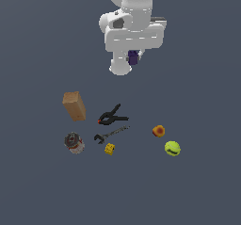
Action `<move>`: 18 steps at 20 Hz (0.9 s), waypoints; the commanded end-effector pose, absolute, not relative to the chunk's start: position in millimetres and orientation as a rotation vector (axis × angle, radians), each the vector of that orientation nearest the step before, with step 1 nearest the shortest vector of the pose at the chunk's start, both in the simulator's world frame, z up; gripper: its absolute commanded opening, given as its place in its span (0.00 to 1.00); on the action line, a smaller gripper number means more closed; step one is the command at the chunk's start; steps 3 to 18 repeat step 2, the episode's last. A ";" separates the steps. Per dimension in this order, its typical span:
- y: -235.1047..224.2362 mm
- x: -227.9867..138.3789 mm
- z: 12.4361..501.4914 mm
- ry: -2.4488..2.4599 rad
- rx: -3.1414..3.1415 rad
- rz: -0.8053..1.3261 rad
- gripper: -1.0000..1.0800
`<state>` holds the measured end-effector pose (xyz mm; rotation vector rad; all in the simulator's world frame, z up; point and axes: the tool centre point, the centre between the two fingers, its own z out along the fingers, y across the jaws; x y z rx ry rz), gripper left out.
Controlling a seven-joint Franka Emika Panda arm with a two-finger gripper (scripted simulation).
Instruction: Pick up a designated object from a clutter of objects.
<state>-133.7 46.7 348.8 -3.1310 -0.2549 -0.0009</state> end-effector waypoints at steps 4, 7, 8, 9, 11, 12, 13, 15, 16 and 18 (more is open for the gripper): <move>46.3 -133.3 352.6 -0.255 -3.131 0.000 0.00; 46.3 -133.3 352.6 -0.255 -3.131 0.000 0.00; 46.3 -133.3 352.6 -0.255 -3.131 0.000 0.00; 46.3 -133.3 352.6 -0.255 -3.131 0.000 0.00; 46.3 -133.3 352.6 -0.255 -3.131 0.000 0.00; 46.3 -133.3 352.6 -0.255 -3.131 0.000 0.00; 46.3 -133.3 352.6 -0.255 -3.131 0.000 0.00; 46.3 -133.3 352.6 -0.255 -3.131 0.000 0.00; 46.3 -133.3 352.6 -0.255 -3.131 0.000 0.00; 46.3 -133.3 352.6 -0.255 -3.131 0.000 0.00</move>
